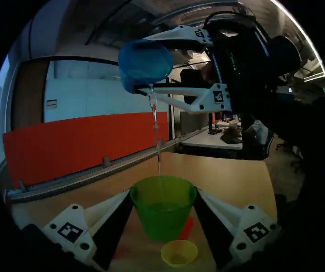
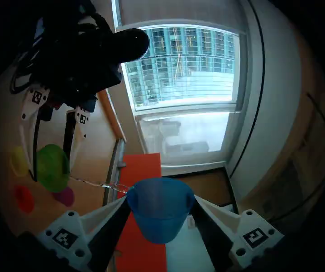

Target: Pour water

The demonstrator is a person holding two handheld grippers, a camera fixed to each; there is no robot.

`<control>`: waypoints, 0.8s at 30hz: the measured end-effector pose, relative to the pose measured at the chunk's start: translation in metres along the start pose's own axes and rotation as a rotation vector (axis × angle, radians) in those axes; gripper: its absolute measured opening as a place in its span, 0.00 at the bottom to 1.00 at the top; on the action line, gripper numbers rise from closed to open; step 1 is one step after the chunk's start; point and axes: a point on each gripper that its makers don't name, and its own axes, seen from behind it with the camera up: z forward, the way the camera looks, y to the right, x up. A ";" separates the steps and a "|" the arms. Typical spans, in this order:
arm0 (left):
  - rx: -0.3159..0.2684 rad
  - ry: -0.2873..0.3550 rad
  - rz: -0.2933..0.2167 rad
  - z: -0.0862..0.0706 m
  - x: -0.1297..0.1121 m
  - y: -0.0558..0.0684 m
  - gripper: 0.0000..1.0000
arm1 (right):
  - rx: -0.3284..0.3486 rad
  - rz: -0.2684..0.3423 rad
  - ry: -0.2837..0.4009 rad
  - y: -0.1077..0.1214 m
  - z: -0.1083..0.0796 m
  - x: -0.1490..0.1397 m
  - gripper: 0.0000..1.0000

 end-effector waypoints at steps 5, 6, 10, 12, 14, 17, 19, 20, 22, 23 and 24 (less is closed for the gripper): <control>0.001 0.001 0.001 -0.001 0.000 0.000 0.87 | -0.005 -0.022 0.004 0.001 0.000 0.003 0.91; 0.001 0.002 0.001 -0.001 0.001 0.000 0.87 | -0.005 -0.026 0.004 0.002 0.000 0.004 0.91; 0.002 0.003 0.000 -0.001 0.001 0.001 0.87 | -0.008 -0.043 0.006 0.003 0.000 0.006 0.91; 0.002 0.004 0.000 -0.001 0.001 0.001 0.87 | -0.010 -0.051 0.006 0.004 0.000 0.007 0.91; 0.002 0.004 0.000 -0.001 0.001 0.001 0.87 | -0.013 -0.060 0.007 0.005 0.000 0.007 0.91; 0.004 0.004 0.001 -0.001 0.002 0.001 0.87 | -0.018 -0.077 0.009 0.006 0.000 0.008 0.91; 0.004 0.004 0.000 -0.001 0.002 0.001 0.87 | -0.020 -0.090 0.009 0.006 0.000 0.008 0.91; 0.004 0.004 0.000 -0.001 0.002 0.001 0.87 | -0.020 -0.096 0.009 0.007 0.000 0.009 0.91; 0.004 0.005 -0.001 -0.001 0.002 0.001 0.87 | -0.022 -0.110 0.009 0.007 0.000 0.009 0.91; 0.004 0.005 -0.001 -0.001 0.002 0.001 0.87 | -0.024 -0.118 0.009 0.007 0.000 0.009 0.91; 0.004 0.005 -0.001 -0.001 0.002 0.001 0.87 | -0.024 -0.124 0.009 0.007 0.000 0.010 0.91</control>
